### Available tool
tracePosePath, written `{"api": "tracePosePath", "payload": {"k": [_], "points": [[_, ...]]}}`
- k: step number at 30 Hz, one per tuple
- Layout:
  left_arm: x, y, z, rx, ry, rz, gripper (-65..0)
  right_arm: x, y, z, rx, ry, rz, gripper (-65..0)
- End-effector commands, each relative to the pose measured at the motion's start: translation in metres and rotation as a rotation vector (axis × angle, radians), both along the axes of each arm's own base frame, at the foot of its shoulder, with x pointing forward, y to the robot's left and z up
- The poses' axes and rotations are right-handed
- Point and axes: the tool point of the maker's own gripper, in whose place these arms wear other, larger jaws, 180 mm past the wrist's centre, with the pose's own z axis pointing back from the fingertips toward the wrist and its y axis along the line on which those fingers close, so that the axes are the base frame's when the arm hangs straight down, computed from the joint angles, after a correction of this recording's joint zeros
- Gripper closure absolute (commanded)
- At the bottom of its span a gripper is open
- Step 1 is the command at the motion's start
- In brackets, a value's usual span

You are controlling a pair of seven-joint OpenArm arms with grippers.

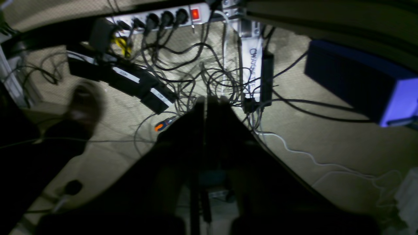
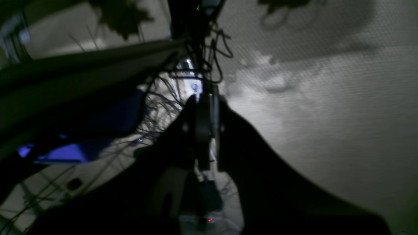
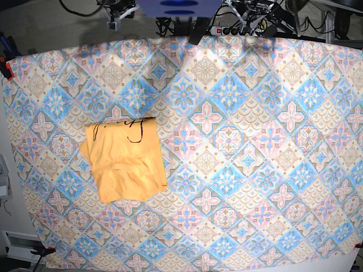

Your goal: Fold the T-shirt properly

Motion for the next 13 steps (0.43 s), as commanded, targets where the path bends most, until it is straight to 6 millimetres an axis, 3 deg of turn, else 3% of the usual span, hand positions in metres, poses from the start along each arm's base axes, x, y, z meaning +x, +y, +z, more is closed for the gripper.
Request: {"api": "tracePosePath", "payload": {"k": [1,7,13], "points": [[-0.001,0.004,0.0,0.011,0.0,-0.006,0.0,-0.011,0.023,0.002,0.047,0.016,0.002,-3.0],[0.006,0.007,0.0,0.023,-0.012,-0.009,0.0,-0.007,0.054,0.004,0.095,0.01,-0.008,-3.0],[0.004,0.005,0.0,0.02,-0.01,-0.002,0.0,0.015,0.068,0.004,0.117,-0.026,-0.003,-3.0]]}}
